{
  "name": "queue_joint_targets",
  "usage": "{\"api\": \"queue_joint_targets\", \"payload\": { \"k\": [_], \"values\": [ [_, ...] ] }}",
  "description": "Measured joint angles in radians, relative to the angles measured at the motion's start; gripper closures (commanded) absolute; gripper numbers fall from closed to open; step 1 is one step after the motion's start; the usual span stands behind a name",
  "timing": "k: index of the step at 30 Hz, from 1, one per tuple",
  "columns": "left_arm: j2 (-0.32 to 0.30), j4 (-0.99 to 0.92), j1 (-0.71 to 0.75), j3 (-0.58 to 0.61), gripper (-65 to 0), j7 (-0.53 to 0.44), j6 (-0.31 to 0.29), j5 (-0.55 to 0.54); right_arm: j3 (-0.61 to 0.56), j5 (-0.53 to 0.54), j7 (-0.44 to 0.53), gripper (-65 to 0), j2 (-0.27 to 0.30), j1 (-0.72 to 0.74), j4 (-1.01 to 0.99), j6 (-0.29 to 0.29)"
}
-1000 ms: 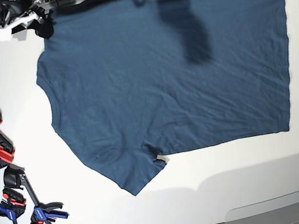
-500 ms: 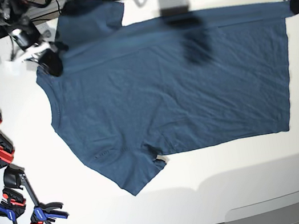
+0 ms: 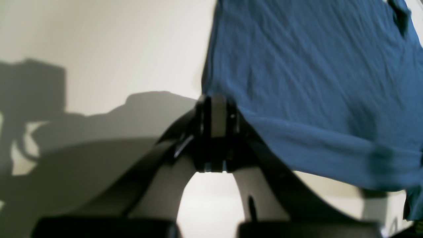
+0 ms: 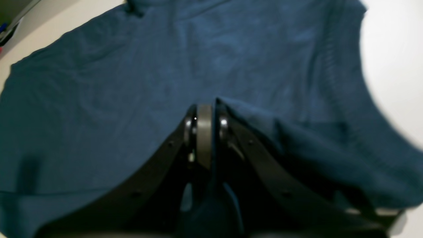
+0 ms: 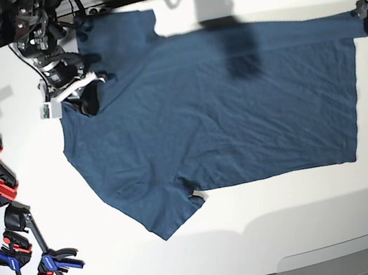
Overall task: Fold the T-shirt properly
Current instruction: 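Regrasp the shirt edge near the sleeve with the right gripper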
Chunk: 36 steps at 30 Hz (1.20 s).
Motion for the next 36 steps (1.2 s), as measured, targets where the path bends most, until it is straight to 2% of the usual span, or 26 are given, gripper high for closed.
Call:
{"api": "queue_joint_targets", "payload": {
  "k": [2, 5, 10, 13, 17, 36],
  "values": [
    [-0.002, 0.0, -0.003, 0.0, 0.0, -0.021, -0.001, 0.021, 0.0, -0.03, 0.003, 0.0, 0.001, 0.01, 0.0, -0.002],
    [-0.002, 0.0, -0.002, 0.0, 0.0, -0.043, -0.001, 0.057, -0.001, -0.039, 0.024, 0.0, 0.0, 0.014, 0.0, -0.055],
    [-0.002, 0.0, -0.003, 0.0, 0.0, -0.045, -0.001, 0.054, -0.001, -0.099, 0.047, 0.0, -0.002, 0.014, 0.0, -0.096],
    [-0.002, 0.0, -0.002, 0.0, 0.0, -0.045, -0.001, 0.054, -0.001, -0.1, 0.048, 0.0, -0.002, 0.013, 0.0, -0.12],
    [-0.002, 0.0, -0.002, 0.0, 0.0, -0.074, -0.001, 0.052, -0.001, -0.1, 0.048, 0.0, -0.007, 0.013, 0.0, -0.127],
    [0.001, 0.0, -0.036, 0.0, 0.0, -0.07, -0.001, 0.053, -0.001, -0.1, 0.048, 0.0, -0.008, 0.014, 0.0, -0.136]
  ]
}}
